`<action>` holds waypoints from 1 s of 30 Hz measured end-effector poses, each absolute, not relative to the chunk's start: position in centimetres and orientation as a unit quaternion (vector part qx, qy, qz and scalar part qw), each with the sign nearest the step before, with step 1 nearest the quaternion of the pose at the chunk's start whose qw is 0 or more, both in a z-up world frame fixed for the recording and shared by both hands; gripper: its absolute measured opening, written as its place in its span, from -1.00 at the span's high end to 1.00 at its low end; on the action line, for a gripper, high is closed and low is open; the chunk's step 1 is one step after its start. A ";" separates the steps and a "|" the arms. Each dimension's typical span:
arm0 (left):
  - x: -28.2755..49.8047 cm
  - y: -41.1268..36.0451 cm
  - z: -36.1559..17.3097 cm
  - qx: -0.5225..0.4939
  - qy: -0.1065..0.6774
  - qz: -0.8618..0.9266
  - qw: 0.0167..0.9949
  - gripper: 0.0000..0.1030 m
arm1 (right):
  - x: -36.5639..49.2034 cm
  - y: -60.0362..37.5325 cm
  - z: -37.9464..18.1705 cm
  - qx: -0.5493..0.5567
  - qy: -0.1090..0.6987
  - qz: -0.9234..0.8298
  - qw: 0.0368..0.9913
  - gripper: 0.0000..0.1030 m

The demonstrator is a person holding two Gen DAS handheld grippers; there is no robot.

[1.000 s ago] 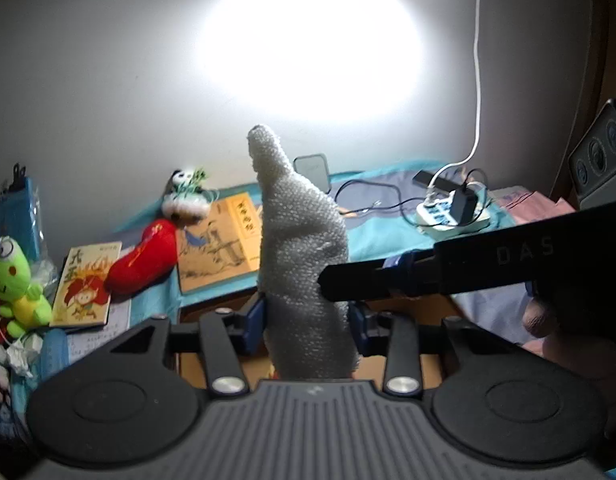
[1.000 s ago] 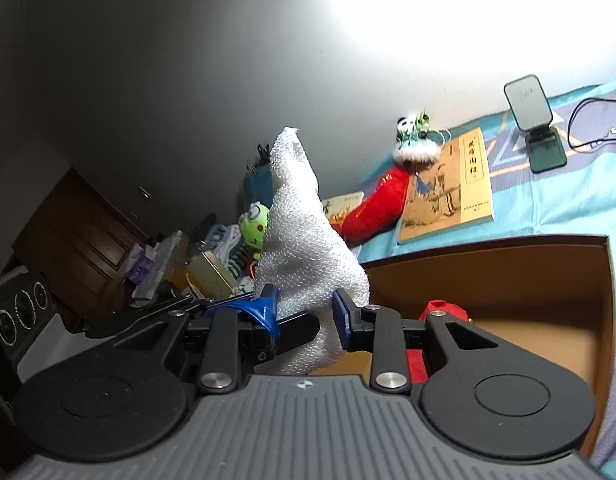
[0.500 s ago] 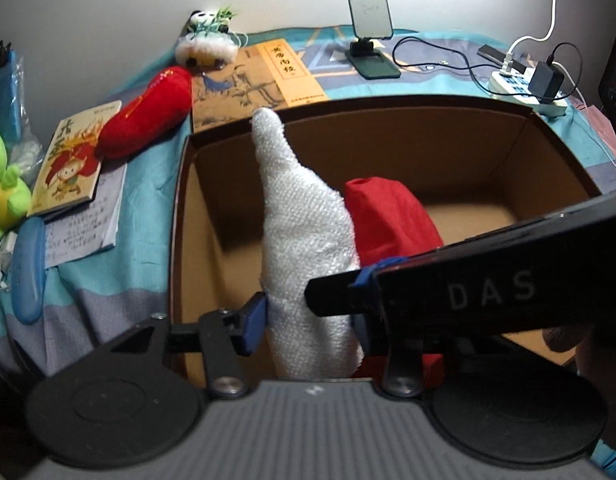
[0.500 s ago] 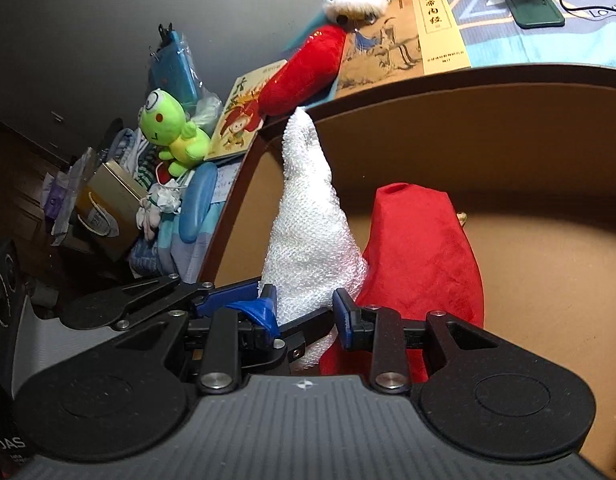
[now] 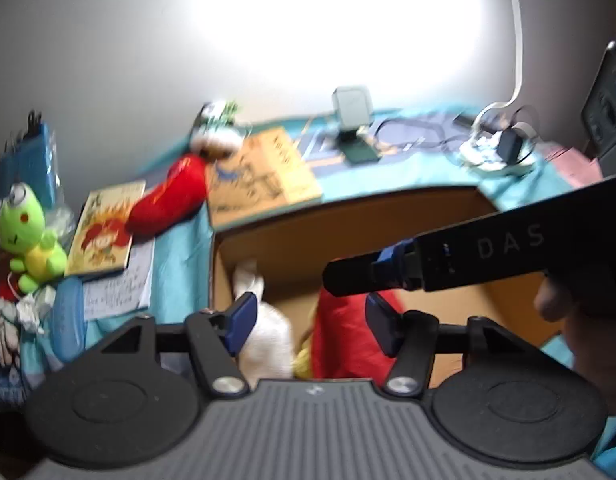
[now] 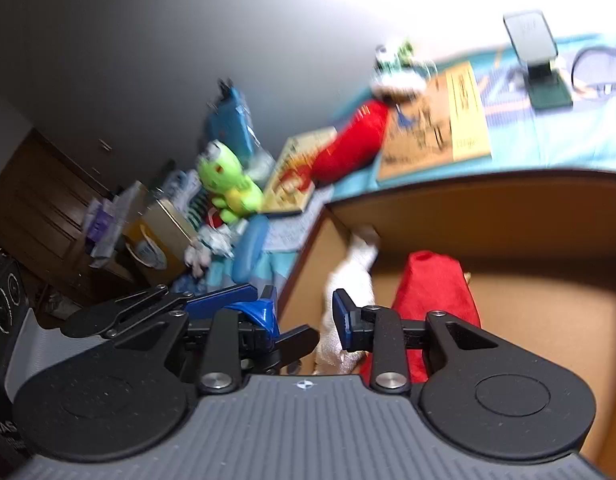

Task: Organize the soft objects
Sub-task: 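Carry the bubble-wrap bag into the box and open the right gripper, then grasp the pink teddy bear with the right gripper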

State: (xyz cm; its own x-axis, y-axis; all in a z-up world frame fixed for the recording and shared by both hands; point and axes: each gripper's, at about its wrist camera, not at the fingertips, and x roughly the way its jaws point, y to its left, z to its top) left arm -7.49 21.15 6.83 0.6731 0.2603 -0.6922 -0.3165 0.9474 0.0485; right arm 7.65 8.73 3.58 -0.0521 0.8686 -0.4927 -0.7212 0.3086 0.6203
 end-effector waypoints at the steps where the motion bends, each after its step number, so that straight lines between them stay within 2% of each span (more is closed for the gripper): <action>1: -8.1 20.4 7.6 -0.039 0.361 0.146 0.920 -0.19 | 7.2 7.6 4.3 0.088 0.416 0.591 0.686 0.72; 8: -9.5 14.4 8.2 -0.065 0.349 0.045 0.934 -0.20 | 4.8 0.5 5.3 0.070 0.363 0.604 0.706 0.72; 21: -4.6 2.3 0.7 -0.096 0.439 -0.110 0.886 -0.20 | 5.3 -13.3 -0.9 0.055 0.452 0.471 0.756 0.72; 30: 1.0 -3.0 -4.0 -0.104 0.474 -0.115 0.867 -0.21 | 9.7 -19.8 -4.8 0.071 0.482 0.377 0.788 0.72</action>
